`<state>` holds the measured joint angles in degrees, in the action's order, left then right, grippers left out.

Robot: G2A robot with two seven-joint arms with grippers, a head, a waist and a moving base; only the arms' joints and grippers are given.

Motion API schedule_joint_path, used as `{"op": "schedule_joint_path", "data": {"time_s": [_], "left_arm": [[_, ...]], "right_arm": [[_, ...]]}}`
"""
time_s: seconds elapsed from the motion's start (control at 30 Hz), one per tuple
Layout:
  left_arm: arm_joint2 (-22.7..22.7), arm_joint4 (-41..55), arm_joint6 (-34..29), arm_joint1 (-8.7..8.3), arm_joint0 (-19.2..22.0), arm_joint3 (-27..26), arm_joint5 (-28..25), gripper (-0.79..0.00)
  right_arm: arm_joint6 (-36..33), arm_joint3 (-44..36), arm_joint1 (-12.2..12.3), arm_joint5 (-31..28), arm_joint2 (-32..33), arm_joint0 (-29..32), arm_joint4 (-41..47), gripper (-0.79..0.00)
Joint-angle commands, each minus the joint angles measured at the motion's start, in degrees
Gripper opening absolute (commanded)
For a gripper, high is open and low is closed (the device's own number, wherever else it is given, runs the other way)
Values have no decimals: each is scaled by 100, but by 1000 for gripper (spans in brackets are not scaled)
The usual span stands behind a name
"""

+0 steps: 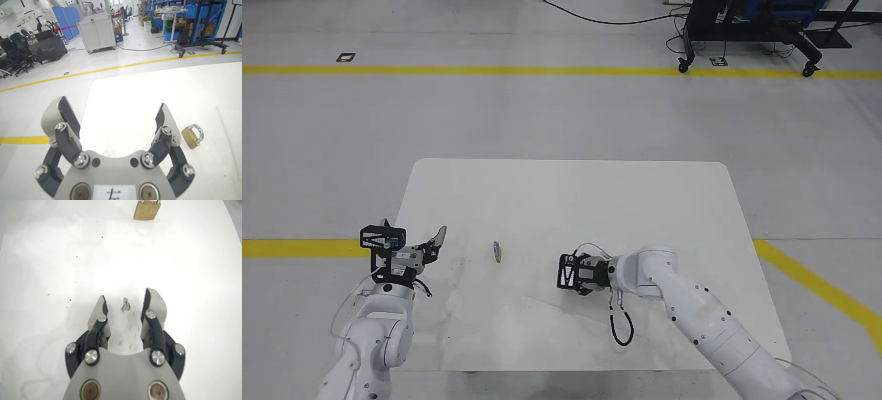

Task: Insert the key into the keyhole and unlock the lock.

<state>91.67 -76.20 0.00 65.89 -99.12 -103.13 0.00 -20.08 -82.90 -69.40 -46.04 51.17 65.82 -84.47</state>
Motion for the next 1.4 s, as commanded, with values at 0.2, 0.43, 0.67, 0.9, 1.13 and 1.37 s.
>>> {"op": "schedule_joint_path", "data": {"time_s": [0.2,0.43,0.67,0.9,1.13,1.37], "left_arm": [[0,0,0,0,0,0,0,0],[0,0,0,0,0,0,0,0],[0,0,0,0,0,0,0,0],[0,0,0,0,0,0,0,0],[0,0,0,0,0,0,0,0],[0,0,0,0,0,0,0,0]], "right_arm": [[12,11,19,-27,22,-32,49,-548],[87,-33,61,-64,89,30,86,-785],[-10,-103,61,-108,10,-22,54,-785],[-30,-88,67,-95,-22,-55,61,-785],[263,-607,201,-230,339,156,-28,-785],[611,-995,340,-272,704,503,-179,-785]]}}
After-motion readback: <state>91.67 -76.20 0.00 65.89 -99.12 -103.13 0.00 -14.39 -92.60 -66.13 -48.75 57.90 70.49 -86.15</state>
